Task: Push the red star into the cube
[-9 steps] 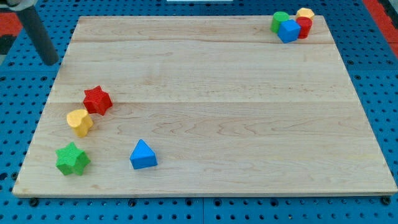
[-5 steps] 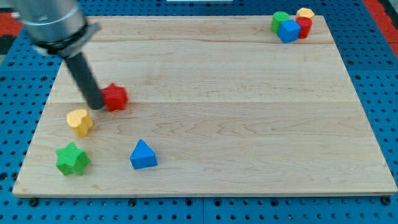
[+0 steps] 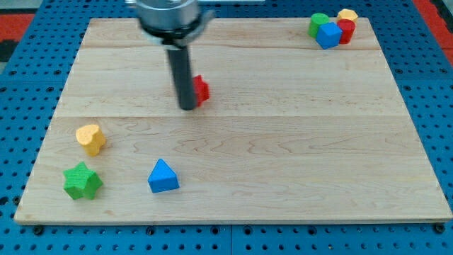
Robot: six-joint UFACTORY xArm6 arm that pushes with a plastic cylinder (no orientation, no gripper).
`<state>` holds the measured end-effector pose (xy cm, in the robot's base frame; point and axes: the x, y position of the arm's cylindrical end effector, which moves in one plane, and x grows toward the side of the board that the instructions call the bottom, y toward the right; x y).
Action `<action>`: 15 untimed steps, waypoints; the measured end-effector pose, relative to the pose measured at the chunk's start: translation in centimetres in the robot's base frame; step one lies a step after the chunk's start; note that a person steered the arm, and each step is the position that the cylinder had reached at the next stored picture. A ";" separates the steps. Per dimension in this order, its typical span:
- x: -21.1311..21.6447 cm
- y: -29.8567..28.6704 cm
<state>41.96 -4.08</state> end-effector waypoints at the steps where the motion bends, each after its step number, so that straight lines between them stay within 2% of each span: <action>1: -0.3 6.2; 2: -0.4 3.9; 3: -0.4 -1.6; 4: -2.2 -2.9; 5: -4.5 2.2; 6: -4.5 9.1; 7: -3.9 6.3; 9: -3.4 -4.5; 10: -5.7 -3.8; 12: -7.4 8.9; 14: -11.0 3.3; 15: -12.4 6.2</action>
<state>29.57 2.08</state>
